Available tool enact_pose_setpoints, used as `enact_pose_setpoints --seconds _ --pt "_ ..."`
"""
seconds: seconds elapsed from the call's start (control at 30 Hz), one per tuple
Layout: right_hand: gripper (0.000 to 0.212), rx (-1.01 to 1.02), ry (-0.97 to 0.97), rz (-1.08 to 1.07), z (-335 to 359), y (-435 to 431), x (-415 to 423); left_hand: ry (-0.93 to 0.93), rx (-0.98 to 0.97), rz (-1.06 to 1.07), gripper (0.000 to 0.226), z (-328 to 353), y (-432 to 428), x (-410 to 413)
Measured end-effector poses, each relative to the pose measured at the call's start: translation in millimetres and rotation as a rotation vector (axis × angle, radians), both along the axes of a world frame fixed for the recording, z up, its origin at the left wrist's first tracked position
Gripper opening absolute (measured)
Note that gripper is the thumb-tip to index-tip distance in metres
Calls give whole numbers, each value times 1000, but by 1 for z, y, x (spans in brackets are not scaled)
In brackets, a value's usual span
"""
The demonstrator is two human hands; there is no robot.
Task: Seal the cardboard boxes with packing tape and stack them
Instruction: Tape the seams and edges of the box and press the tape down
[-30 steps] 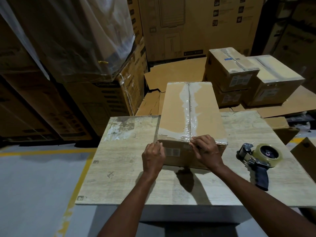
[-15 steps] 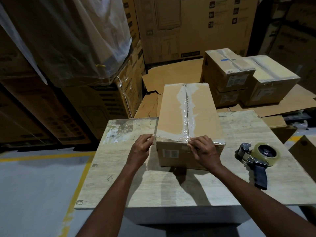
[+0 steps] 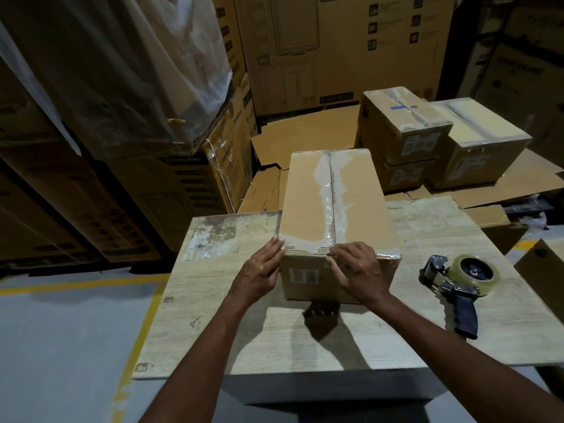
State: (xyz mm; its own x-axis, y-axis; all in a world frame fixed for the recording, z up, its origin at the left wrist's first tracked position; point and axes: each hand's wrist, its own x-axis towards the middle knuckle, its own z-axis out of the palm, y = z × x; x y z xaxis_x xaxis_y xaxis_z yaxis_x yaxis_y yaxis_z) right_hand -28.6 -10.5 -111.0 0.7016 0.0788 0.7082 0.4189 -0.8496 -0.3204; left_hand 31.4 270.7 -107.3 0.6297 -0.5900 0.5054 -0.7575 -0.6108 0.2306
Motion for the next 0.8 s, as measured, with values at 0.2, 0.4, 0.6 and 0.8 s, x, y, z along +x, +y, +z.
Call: enact_pose_setpoints --seconds 0.2,0.4,0.6,0.8 --pt "27 -175 -3 153 0 40 20 49 36 -7 59 3 -2 8" --pt "33 -262 2 171 2 65 32 32 -28 2 63 -2 -3 4" --pt "21 -285 8 201 7 44 30 -4 -41 -63 55 2 1 8" --pt "27 -289 26 159 11 -8 10 -19 -51 -83 52 4 0 9"
